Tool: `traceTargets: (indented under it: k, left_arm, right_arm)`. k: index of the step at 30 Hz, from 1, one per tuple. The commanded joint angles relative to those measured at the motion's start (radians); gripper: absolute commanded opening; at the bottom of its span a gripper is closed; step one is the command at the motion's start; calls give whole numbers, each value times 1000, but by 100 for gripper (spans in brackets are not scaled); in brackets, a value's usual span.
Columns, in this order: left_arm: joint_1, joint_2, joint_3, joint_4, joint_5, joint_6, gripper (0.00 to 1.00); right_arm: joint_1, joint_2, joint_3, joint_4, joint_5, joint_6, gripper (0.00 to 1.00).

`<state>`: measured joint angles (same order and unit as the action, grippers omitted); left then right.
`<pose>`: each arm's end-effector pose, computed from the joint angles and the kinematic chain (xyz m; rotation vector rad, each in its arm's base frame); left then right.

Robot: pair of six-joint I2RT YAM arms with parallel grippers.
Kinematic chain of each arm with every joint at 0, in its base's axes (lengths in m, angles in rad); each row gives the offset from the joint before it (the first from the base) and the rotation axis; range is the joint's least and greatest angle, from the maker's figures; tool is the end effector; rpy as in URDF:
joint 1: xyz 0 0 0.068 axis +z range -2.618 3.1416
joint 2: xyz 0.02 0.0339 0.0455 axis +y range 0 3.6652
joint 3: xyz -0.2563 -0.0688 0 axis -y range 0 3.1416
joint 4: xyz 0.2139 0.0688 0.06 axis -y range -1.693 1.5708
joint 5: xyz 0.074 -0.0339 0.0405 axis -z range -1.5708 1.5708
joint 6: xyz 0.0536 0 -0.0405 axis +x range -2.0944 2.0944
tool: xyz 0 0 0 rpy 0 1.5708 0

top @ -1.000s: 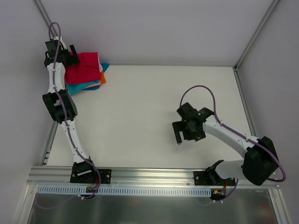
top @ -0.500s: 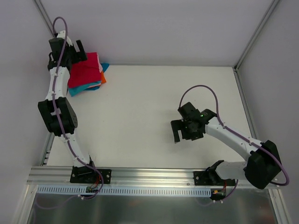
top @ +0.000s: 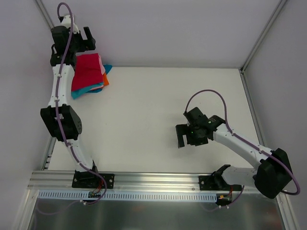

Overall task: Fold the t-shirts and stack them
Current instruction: Put the neatly folded tshirt into the corner of the board with the left arm

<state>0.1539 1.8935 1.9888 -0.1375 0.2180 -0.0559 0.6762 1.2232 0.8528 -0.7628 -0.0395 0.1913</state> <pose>0.4314 0.0552 0.4313 -0.0006 1.6129 -0.1000 0.1608 0.1317 0.2174 -0.6707 2.6615 0.3057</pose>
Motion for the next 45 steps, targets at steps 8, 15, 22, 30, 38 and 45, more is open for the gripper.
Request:
traceTargets:
  k: [8,15,22,30,38,45]
  left_arm:
    - [27,311,306,-172,-66,5,99]
    - [50,430,352,-270,-163,-19,99]
    - [68,466,324,-343,-187,-93,99]
    - [107,579,407,-461,-103,-192,99]
    - [87,417,214,-306,15,-185,99]
    - [75,247,210,-376,12,-171,99]
  right_arm:
    - [-17,-36,11,-33,27,-12,100]
    - [-23,27,45,-21,9,-20,100]
    - [-24,22,48,-27,4,-21,99]
    - [-24,-42,38,-67,10,-12,99]
    - [-23,-106,34,-90,1,14,99]
    - [-23,-188,63,-121,25,39,99]
